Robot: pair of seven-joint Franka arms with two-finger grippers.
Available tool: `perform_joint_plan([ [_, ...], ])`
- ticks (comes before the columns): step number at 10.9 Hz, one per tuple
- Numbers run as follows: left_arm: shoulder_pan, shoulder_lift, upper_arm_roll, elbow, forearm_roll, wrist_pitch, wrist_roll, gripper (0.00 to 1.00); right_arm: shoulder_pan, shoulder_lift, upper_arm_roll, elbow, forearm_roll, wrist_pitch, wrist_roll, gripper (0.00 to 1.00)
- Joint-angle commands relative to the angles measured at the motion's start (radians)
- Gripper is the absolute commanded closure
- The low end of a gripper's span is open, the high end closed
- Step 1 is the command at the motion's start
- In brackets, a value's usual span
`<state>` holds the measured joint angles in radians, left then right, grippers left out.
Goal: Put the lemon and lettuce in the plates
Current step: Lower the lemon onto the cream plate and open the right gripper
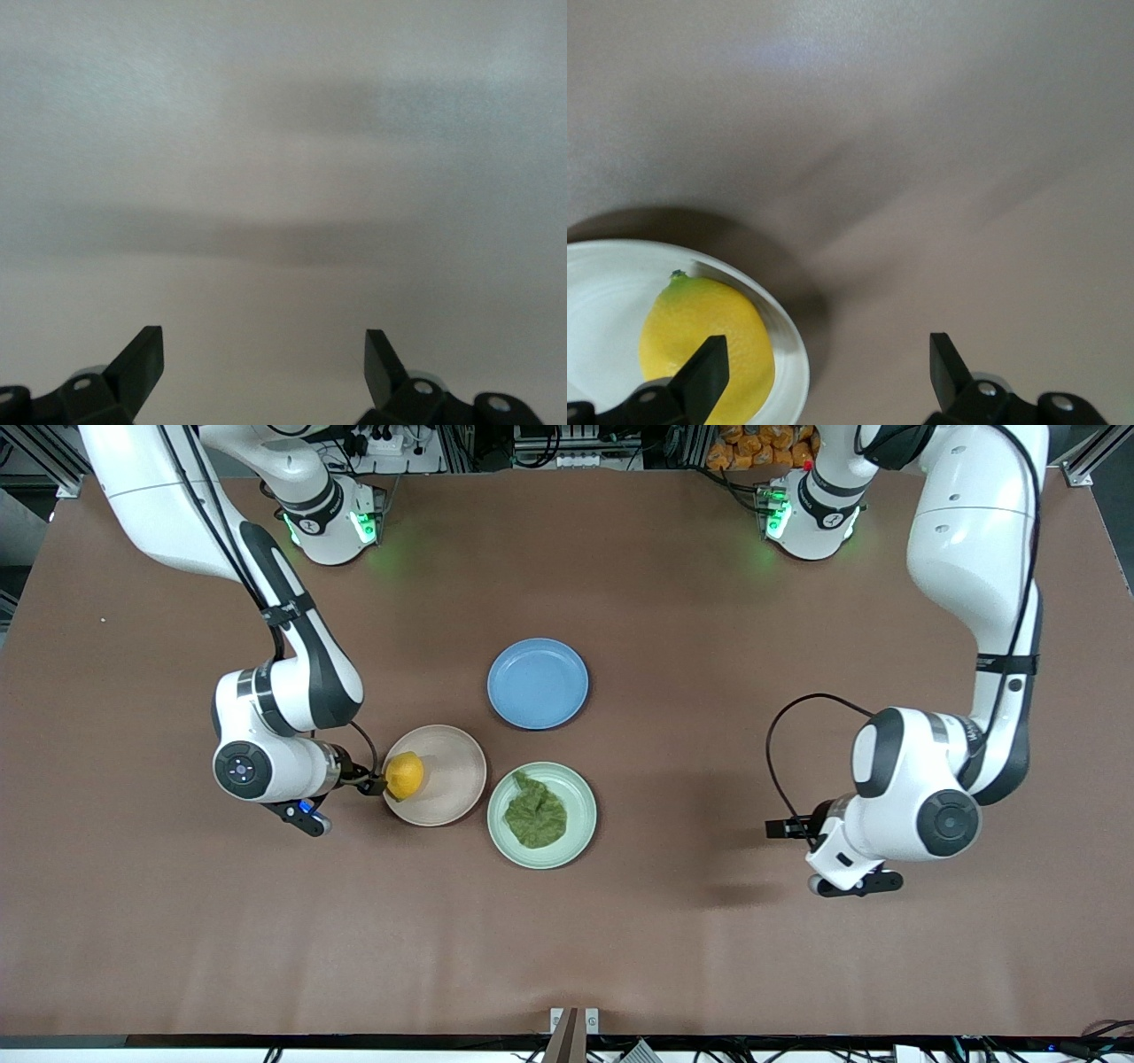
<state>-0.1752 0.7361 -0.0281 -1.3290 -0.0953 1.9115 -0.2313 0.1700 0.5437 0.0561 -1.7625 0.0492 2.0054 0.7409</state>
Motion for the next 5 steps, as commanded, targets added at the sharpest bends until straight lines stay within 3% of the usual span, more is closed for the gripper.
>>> perform_joint_plan([
  [1, 0.037, -0.056, -0.004, -0.022, 0.025, -0.034, 0.076, 0.00, -0.062, -0.056, 0.010, -0.023, -0.012, -0.045, -0.174, 0.00],
  [5, 0.065, -0.132, -0.003, -0.021, 0.069, -0.112, 0.082, 0.00, -0.110, -0.070, 0.010, -0.032, -0.012, -0.063, -0.288, 0.00],
])
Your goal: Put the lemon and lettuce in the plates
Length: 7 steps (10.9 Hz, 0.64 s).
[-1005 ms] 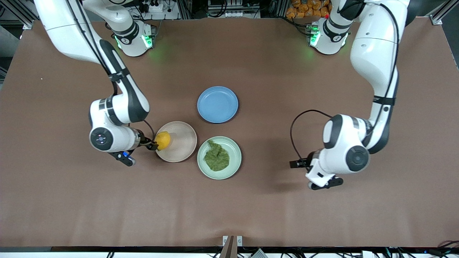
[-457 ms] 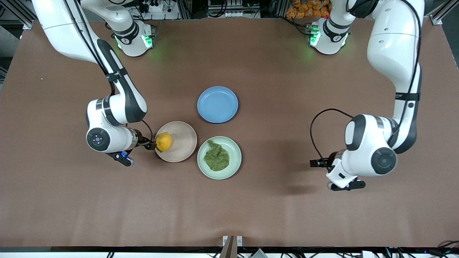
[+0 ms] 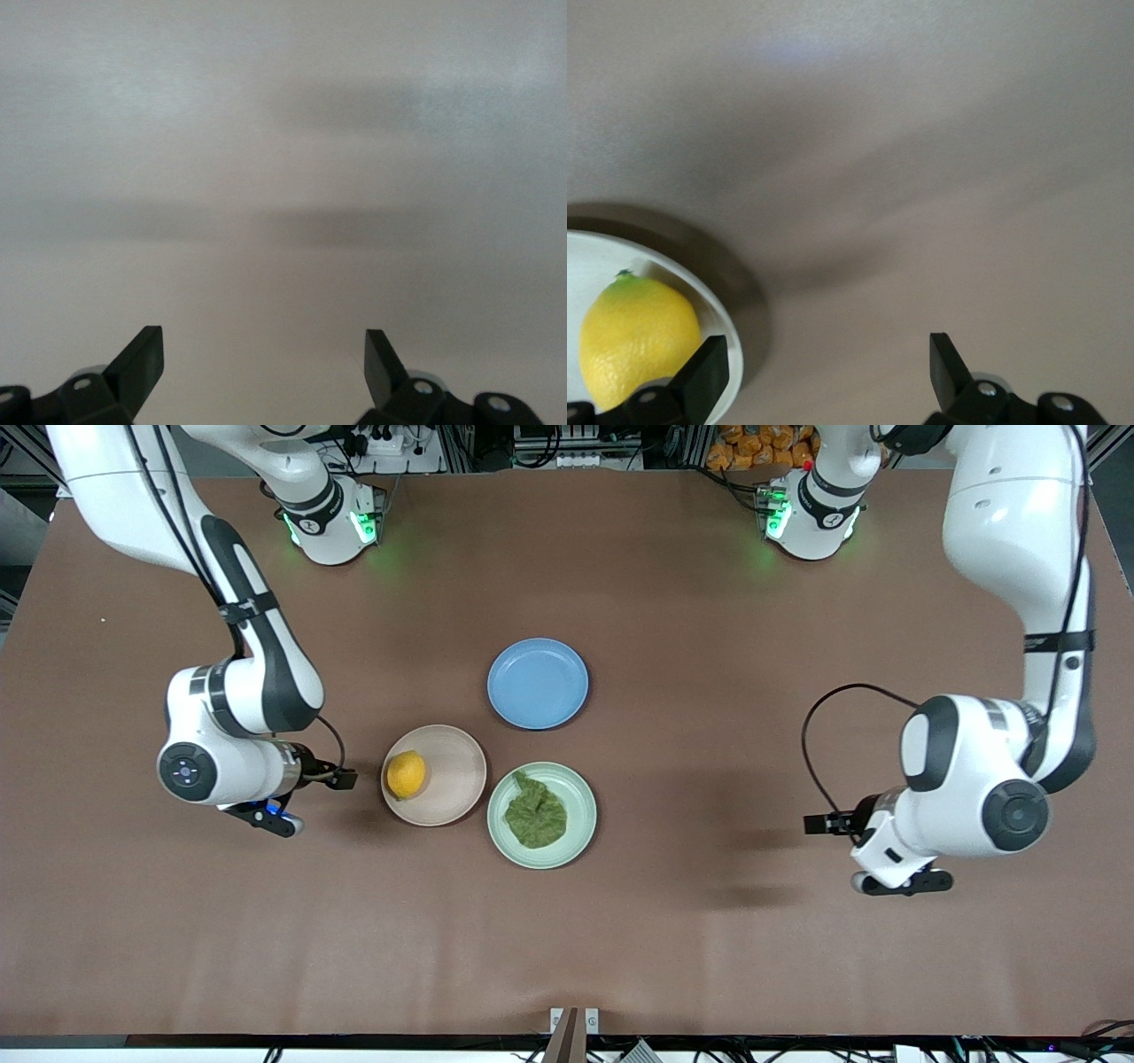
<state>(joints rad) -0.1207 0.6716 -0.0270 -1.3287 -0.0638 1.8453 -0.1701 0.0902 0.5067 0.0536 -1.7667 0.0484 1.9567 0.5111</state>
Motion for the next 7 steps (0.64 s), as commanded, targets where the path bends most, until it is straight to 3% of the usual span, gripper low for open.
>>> perform_joint_plan([
  [1, 0.018, -0.087, -0.002, -0.021, 0.044, -0.066, 0.021, 0.00, -0.049, -0.034, 0.012, -0.031, -0.012, -0.019, -0.109, 0.00],
  [5, 0.021, -0.147, 0.013, -0.018, 0.070, -0.162, 0.024, 0.00, -0.075, -0.074, 0.014, -0.094, -0.012, 0.007, -0.178, 0.00],
  [7, 0.024, -0.188, 0.013, -0.018, 0.070, -0.187, 0.043, 0.00, -0.073, -0.140, 0.015, -0.204, -0.012, 0.114, -0.178, 0.00],
])
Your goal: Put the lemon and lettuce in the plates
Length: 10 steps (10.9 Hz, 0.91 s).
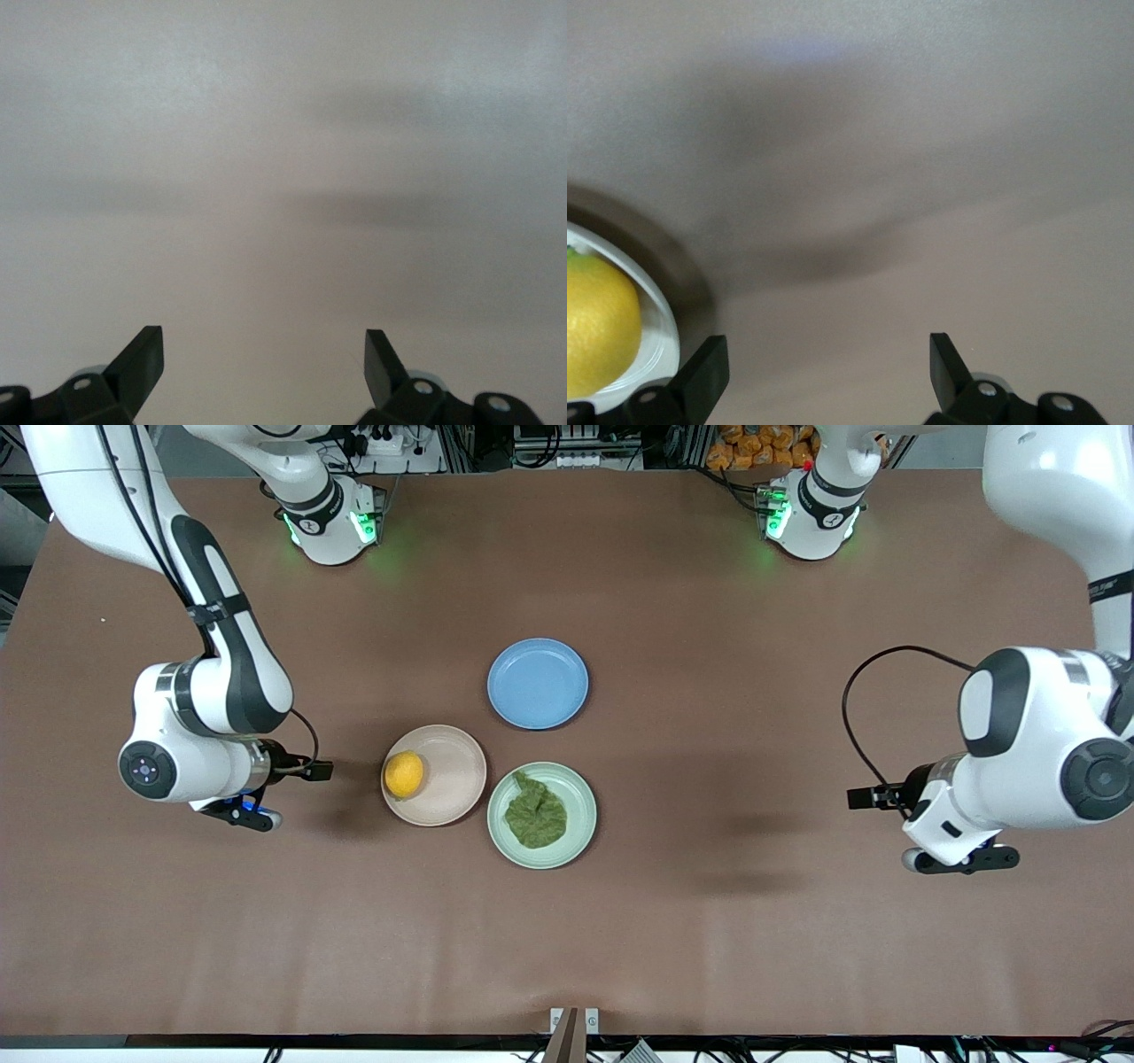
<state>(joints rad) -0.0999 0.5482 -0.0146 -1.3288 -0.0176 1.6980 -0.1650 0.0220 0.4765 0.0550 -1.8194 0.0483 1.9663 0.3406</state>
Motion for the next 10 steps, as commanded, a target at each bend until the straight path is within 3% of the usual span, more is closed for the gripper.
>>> perform_joint_plan([
  [1, 0.002, -0.085, -0.001, -0.018, 0.024, -0.053, 0.048, 0.00, -0.002, -0.154, 0.016, -0.226, -0.011, 0.179, -0.008, 0.00],
  [3, 0.005, -0.135, -0.002, -0.018, 0.024, -0.075, 0.064, 0.00, 0.022, -0.225, 0.016, -0.343, -0.010, 0.282, -0.005, 0.00],
  [10, 0.035, -0.319, -0.004, -0.071, 0.010, -0.162, 0.147, 0.00, 0.067, -0.361, 0.014, -0.423, -0.016, 0.253, 0.002, 0.00],
])
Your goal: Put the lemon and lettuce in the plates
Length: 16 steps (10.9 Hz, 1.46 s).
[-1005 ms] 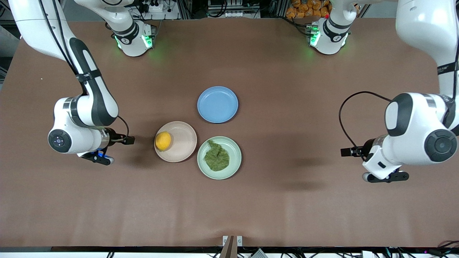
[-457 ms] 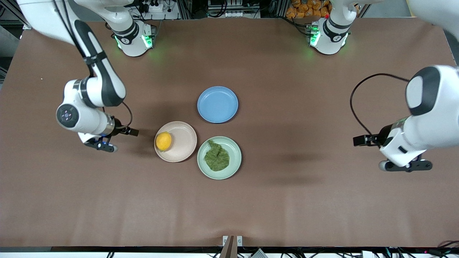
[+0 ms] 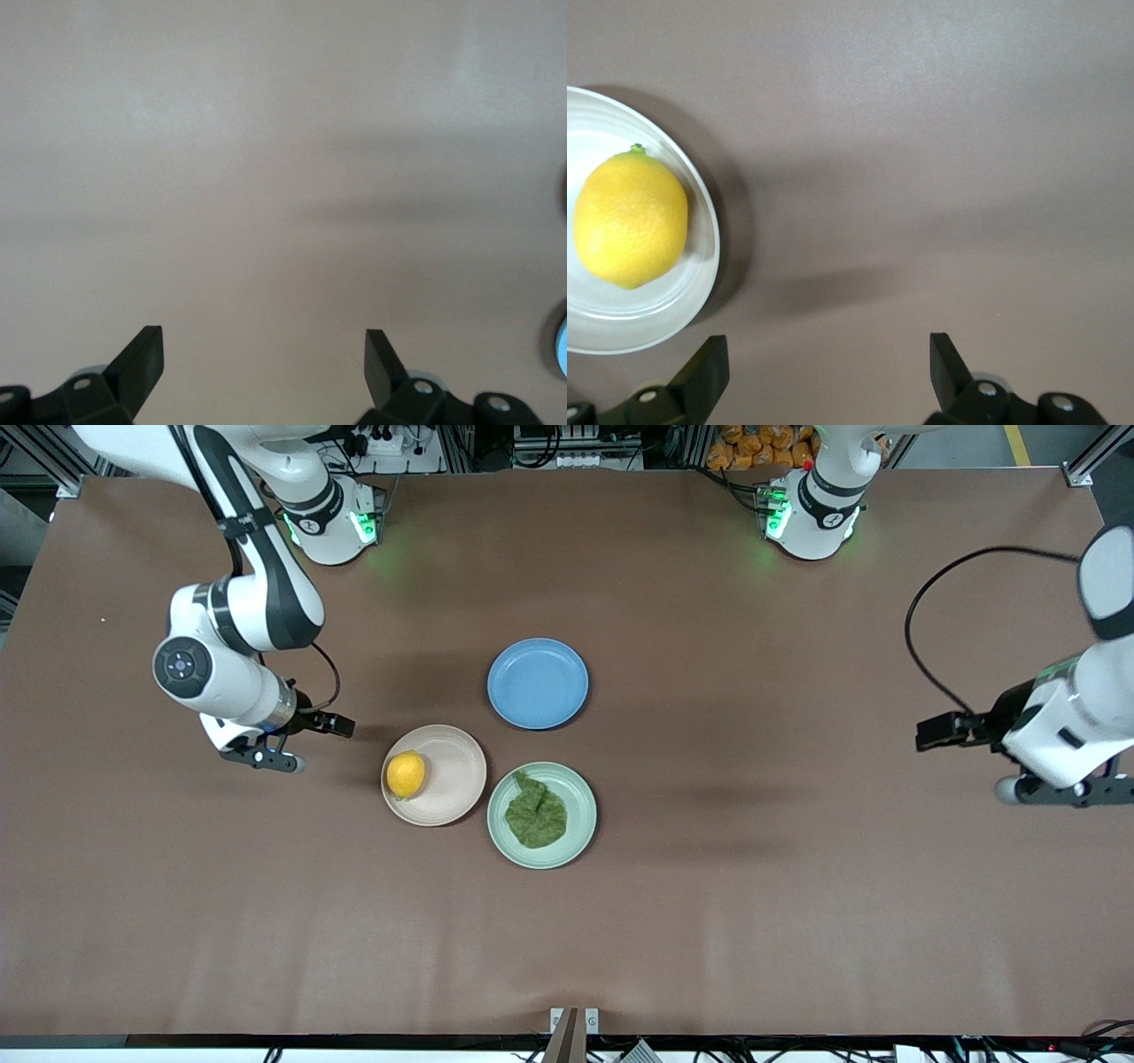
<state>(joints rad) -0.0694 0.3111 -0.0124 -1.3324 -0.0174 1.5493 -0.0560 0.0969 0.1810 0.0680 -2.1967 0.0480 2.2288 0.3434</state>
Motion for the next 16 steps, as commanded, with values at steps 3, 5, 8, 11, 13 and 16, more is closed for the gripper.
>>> perform_joint_plan([
  [3, 0.002, -0.171, -0.007, -0.140, 0.010, -0.014, 0.038, 0.00, -0.042, -0.101, -0.002, -0.046, -0.017, -0.052, -0.056, 0.00],
  [5, 0.005, -0.219, -0.011, -0.175, -0.010, -0.014, 0.042, 0.00, -0.054, -0.118, -0.002, -0.046, -0.017, -0.077, -0.066, 0.00],
  [8, 0.003, -0.267, -0.011, -0.220, -0.012, -0.014, 0.042, 0.00, -0.054, -0.147, -0.002, -0.057, -0.017, -0.093, -0.067, 0.00],
  [11, -0.001, -0.261, -0.011, -0.217, -0.012, -0.009, 0.032, 0.00, -0.054, -0.179, -0.002, -0.072, -0.017, -0.097, -0.067, 0.00],
  [13, -0.010, -0.253, -0.012, -0.208, -0.010, -0.009, 0.019, 0.00, -0.048, -0.183, 0.001, -0.022, -0.016, -0.098, -0.079, 0.00],
  [16, -0.015, -0.237, -0.012, -0.205, -0.012, -0.003, 0.018, 0.00, -0.054, -0.179, -0.001, 0.139, -0.016, -0.263, -0.133, 0.00],
])
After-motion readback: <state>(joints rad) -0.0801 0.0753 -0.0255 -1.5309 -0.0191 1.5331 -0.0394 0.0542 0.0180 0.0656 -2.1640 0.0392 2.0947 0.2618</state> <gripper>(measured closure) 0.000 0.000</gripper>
